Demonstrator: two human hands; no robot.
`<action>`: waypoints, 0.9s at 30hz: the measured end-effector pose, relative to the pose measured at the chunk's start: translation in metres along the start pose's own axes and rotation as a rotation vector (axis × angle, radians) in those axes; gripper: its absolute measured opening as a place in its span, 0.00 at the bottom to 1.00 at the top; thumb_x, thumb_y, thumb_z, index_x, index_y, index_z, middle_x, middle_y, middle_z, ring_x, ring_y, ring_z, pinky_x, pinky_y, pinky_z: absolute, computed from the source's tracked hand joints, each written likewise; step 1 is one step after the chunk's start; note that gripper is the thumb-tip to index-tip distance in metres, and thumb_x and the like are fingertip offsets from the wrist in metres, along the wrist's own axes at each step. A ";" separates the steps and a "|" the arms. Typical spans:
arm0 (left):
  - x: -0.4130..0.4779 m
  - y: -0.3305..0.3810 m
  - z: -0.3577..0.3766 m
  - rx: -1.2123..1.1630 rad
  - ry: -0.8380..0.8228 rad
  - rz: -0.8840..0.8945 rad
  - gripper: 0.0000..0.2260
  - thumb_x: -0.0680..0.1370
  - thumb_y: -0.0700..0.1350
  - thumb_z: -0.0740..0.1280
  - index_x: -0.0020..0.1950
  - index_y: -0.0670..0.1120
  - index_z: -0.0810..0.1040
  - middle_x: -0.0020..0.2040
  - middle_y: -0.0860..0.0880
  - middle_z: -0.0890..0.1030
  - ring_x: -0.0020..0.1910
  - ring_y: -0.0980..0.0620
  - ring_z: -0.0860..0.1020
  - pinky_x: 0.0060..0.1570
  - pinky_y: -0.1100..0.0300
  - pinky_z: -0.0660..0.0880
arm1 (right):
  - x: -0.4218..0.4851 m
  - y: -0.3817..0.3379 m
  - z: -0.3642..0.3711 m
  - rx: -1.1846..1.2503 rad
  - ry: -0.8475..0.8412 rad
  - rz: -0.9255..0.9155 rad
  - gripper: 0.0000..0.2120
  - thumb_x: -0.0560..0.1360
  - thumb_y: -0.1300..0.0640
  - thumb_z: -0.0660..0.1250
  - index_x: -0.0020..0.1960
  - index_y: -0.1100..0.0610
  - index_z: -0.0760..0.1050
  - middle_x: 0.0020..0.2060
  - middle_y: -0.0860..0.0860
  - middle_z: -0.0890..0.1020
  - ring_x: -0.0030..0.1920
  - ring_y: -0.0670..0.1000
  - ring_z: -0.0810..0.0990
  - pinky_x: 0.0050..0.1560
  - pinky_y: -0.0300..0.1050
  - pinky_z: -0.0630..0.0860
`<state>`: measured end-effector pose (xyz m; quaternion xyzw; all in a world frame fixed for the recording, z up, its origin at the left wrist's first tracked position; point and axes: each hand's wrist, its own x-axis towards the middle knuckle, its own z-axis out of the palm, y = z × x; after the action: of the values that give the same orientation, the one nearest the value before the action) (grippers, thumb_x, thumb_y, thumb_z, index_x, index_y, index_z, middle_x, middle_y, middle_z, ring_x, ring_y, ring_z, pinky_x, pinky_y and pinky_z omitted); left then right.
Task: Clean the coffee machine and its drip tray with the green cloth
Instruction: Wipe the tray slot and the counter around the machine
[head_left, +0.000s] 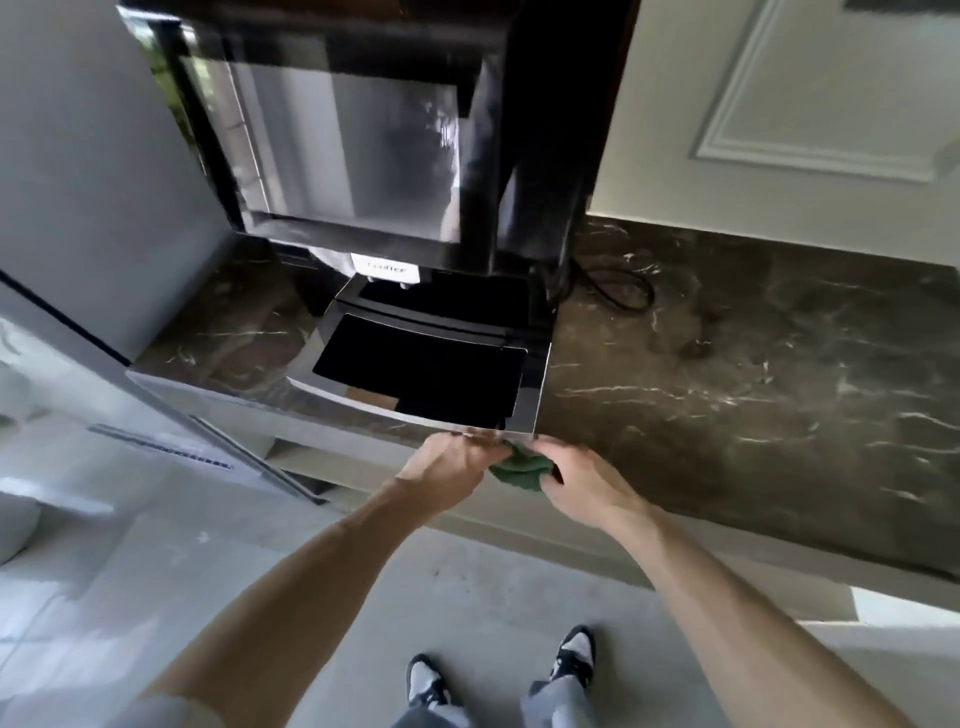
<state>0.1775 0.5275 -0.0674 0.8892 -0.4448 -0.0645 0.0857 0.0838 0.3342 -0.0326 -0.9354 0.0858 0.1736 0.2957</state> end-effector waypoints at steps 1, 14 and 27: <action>0.000 -0.003 -0.003 -0.052 0.024 -0.051 0.22 0.75 0.39 0.67 0.67 0.53 0.82 0.56 0.50 0.86 0.49 0.44 0.85 0.45 0.52 0.83 | -0.002 -0.005 0.001 0.021 0.008 -0.001 0.25 0.80 0.60 0.61 0.75 0.45 0.71 0.68 0.46 0.79 0.64 0.53 0.79 0.64 0.47 0.76; -0.030 0.039 -0.027 -1.034 -0.144 -0.417 0.16 0.76 0.37 0.70 0.61 0.48 0.86 0.55 0.43 0.86 0.56 0.44 0.84 0.58 0.48 0.81 | -0.013 0.002 -0.019 0.209 -0.151 -0.006 0.06 0.69 0.47 0.76 0.43 0.45 0.81 0.43 0.44 0.82 0.44 0.47 0.80 0.42 0.44 0.74; -0.057 -0.069 -0.137 -0.560 0.616 -0.663 0.12 0.81 0.49 0.63 0.56 0.52 0.86 0.48 0.52 0.87 0.47 0.52 0.84 0.43 0.59 0.76 | -0.031 -0.022 -0.077 0.522 -0.006 0.142 0.24 0.68 0.60 0.64 0.60 0.43 0.81 0.58 0.47 0.81 0.59 0.48 0.76 0.61 0.48 0.72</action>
<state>0.2238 0.6275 0.0546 0.9029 -0.0601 0.0597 0.4213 0.0819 0.3087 0.0499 -0.8186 0.1923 0.1686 0.5143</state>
